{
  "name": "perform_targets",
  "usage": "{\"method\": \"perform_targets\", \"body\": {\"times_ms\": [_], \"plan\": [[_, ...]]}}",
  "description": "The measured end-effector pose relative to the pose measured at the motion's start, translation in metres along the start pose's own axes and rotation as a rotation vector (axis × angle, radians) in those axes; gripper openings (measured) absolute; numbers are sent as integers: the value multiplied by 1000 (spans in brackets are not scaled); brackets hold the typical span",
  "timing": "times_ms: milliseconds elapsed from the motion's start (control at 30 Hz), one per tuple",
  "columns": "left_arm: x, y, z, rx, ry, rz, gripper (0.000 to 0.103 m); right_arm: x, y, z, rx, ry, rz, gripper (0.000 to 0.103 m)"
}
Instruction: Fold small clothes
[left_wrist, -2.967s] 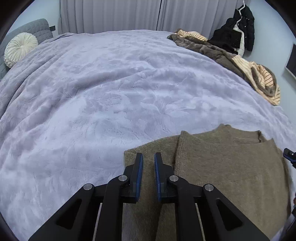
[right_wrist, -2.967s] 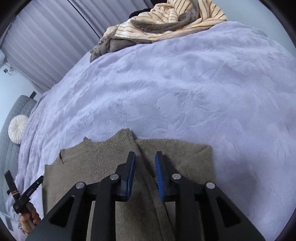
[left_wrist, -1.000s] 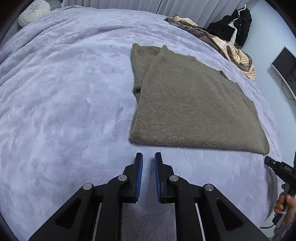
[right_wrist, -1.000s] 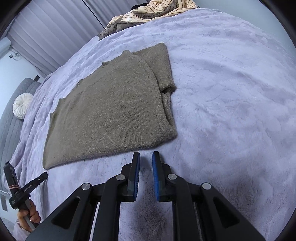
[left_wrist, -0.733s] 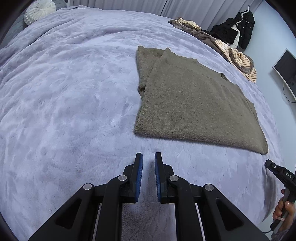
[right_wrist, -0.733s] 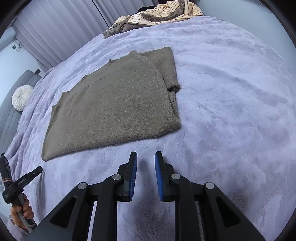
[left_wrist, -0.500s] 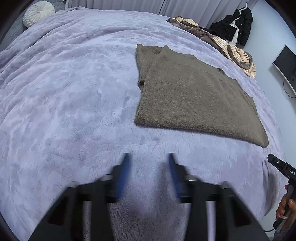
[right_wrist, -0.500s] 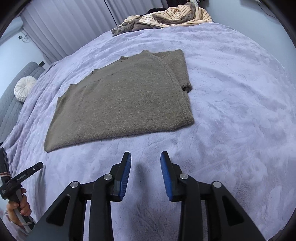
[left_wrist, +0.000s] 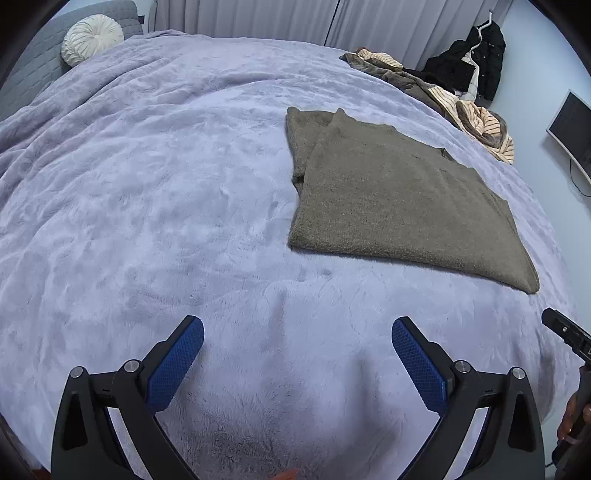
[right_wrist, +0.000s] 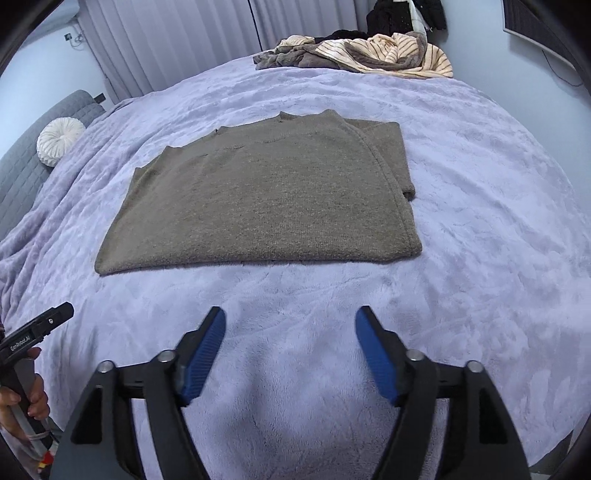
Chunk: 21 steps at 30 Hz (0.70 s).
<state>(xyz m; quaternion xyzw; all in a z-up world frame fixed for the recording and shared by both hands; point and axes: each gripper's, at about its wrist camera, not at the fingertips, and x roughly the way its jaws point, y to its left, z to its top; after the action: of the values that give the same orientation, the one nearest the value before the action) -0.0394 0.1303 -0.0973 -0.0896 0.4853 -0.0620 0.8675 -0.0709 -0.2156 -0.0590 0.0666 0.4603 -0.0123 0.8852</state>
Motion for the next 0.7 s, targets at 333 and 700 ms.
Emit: {"method": "perform_targets", "body": {"times_ms": [333,700], "plan": [[5,6,-5,-17,41,-28,102,-2,24,0,-77,-4,-70,83],[11,8,8,-66,70,-129,102,7,38,12,-75,41,-32,83]]}}
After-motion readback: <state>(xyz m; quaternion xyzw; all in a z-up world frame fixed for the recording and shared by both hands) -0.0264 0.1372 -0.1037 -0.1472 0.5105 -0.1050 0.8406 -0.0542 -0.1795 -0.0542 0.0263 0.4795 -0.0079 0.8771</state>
